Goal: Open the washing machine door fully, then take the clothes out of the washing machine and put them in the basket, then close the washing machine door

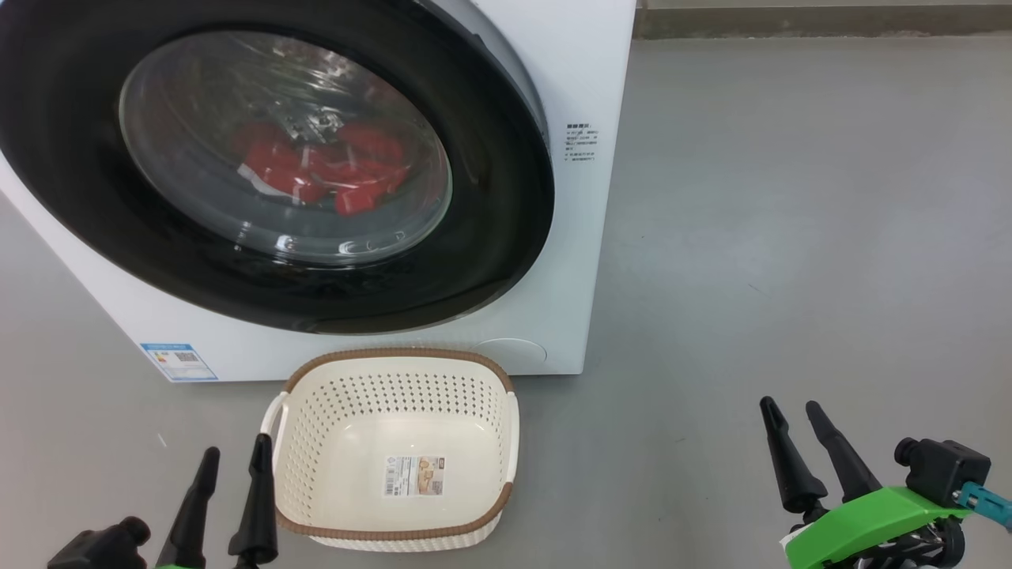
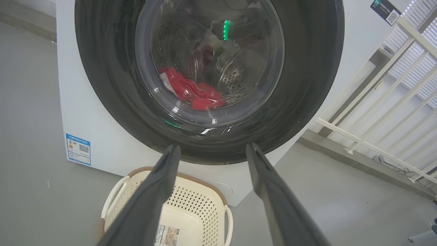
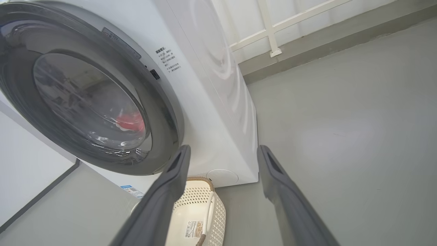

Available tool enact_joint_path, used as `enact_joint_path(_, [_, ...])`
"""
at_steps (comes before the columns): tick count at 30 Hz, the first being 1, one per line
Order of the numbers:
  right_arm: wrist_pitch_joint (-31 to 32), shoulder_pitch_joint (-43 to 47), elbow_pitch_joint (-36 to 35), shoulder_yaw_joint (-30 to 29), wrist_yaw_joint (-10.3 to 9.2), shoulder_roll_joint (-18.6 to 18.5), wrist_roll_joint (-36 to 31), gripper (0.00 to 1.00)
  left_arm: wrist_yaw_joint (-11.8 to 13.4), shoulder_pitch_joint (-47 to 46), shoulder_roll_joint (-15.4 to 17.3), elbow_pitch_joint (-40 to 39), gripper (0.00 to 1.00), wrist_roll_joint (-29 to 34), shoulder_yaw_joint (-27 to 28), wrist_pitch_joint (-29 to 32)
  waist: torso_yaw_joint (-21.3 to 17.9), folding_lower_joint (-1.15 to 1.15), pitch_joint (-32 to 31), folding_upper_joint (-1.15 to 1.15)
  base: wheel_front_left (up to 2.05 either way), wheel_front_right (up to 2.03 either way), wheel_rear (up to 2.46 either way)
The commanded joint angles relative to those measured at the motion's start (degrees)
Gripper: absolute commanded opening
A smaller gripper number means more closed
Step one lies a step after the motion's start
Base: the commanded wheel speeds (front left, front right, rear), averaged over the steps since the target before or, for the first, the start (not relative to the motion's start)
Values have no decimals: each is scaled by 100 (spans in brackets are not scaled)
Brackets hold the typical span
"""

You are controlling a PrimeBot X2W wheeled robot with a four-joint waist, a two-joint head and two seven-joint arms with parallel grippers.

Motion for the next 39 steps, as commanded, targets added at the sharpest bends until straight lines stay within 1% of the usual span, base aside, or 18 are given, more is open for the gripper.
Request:
enact_joint_path(1, [-95,-155,-172,103,-3,-100,-182,100,16,-54,60,-187,100,221,153,-85,-1,0,0,0,0,0,0])
enact_joint_path(10, [-247,-93,-218,148,-3,-154,-738,100,16,-4,65,-229,100,865,161,-237,7,0,-31,0,0,0,0])
enact_joint_path(28, [-551,179,-336,-121,-4,-92,-1849,100,-12,243,75,-360,100,2024,182,-541,-26,0,-161,0,0,0,0])
enact_joint_path(39, [-734,327,-364,-287,-4,-15,-2439,100,-34,316,81,-374,100,2650,143,-724,-11,0,-119,0,0,0,0])
